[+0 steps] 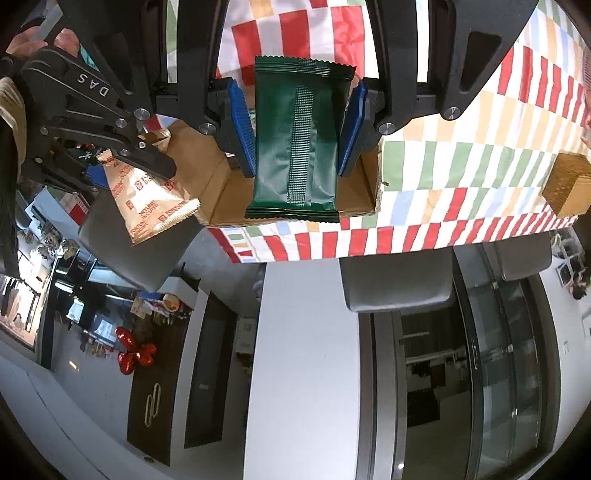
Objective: Organize snacks
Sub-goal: 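Carry the green bar and biscuit packet over the box and open both tools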
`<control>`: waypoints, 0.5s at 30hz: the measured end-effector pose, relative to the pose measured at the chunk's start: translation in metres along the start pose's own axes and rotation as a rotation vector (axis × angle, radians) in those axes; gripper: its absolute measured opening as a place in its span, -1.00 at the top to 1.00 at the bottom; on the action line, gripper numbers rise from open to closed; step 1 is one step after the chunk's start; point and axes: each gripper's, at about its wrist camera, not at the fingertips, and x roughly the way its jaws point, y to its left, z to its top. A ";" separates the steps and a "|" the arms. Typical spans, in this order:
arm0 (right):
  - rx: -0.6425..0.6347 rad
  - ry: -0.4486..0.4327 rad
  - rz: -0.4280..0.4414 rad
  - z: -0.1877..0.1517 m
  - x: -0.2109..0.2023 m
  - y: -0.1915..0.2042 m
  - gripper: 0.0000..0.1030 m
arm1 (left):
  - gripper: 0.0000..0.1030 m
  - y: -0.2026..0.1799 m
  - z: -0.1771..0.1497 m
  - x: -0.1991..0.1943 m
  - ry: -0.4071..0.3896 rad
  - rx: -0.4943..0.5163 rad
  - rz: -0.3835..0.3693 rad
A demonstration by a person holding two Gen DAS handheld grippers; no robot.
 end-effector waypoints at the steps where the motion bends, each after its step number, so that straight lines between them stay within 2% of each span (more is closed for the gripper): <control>1: -0.003 0.007 -0.003 0.002 0.003 -0.001 0.17 | 0.16 0.000 0.002 0.004 0.009 -0.003 0.003; 15: -0.017 0.133 -0.040 0.010 0.060 -0.002 0.17 | 0.15 0.011 0.009 0.067 0.121 0.021 0.097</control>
